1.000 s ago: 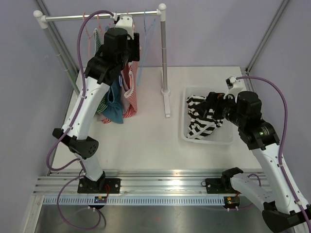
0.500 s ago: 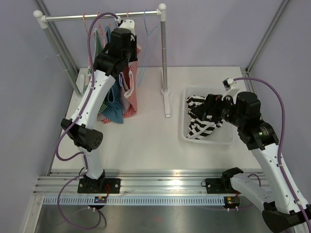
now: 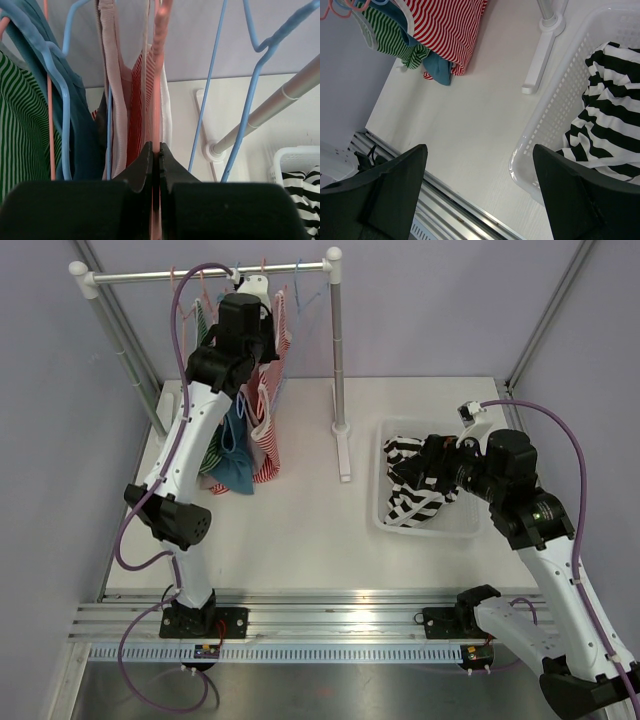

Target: Remove the tank top from the hanger

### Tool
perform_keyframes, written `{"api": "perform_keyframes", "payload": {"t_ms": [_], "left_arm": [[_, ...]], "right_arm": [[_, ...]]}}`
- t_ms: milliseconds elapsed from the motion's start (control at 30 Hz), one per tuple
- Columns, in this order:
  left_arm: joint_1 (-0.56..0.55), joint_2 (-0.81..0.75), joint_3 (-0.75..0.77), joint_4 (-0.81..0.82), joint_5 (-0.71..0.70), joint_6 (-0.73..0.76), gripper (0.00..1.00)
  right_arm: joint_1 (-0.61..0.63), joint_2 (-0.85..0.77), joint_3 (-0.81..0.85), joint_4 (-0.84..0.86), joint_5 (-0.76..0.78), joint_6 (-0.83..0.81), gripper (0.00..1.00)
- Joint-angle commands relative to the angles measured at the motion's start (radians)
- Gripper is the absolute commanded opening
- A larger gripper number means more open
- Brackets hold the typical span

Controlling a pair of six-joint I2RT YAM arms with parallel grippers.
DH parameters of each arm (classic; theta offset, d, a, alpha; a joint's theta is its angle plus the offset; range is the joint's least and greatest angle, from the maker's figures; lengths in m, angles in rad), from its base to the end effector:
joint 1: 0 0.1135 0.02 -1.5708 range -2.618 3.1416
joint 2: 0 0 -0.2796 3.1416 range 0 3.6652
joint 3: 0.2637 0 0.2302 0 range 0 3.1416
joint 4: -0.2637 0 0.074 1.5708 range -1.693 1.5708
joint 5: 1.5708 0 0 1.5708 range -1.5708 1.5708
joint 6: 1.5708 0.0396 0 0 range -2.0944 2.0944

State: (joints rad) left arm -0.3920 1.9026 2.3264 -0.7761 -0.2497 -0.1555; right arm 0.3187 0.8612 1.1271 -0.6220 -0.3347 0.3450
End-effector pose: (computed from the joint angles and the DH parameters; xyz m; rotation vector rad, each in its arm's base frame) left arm 0.3683 -0.1417 0.4852 0.0591 1.9129 -0.1293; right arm 0.1297 0.0565 0.4031 -0.2052 1.9718 0.7603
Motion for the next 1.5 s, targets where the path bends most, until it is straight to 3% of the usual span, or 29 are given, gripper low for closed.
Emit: {"api": "perform_keyframes", "payload": {"t_ms": [0, 267, 500, 800, 1067, 1233, 1333, 1467], "left_arm": [[-0.001, -0.097, 0.057, 0.078, 0.023, -0.039, 0.00], [-0.005, -0.175, 0.074, 0.074, 0.081, -0.067, 0.00], [-0.050, -0.307, -0.027, 0.069, 0.122, -0.079, 0.00], [-0.103, -0.581, -0.336, 0.104, 0.156, -0.173, 0.00], [-0.151, -0.979, -0.752, 0.175, 0.205, -0.297, 0.00], [-0.151, -1.180, -0.963, 0.086, 0.268, -0.338, 0.00], [-0.151, -1.290, -1.039, -0.050, 0.276, -0.346, 0.00], [-0.151, -1.401, -1.111, -0.176, 0.317, -0.314, 0.00]], "right_arm": [[0.002, -0.024, 0.037, 0.015, -0.024, 0.003, 0.94], [0.002, -0.042, 0.063, 0.001, -0.040, 0.003, 0.94], [0.002, -0.045, 0.060, 0.008, -0.043, 0.011, 0.95], [0.002, -0.041, 0.066, 0.028, -0.075, 0.017, 0.96], [0.003, -0.031, 0.054, 0.047, -0.150, 0.022, 0.99], [0.005, 0.007, 0.031, 0.094, -0.266, 0.040, 0.99], [0.006, 0.041, -0.007, 0.174, -0.401, 0.078, 1.00], [0.077, 0.084, -0.052, 0.277, -0.385, 0.118, 1.00]]}}
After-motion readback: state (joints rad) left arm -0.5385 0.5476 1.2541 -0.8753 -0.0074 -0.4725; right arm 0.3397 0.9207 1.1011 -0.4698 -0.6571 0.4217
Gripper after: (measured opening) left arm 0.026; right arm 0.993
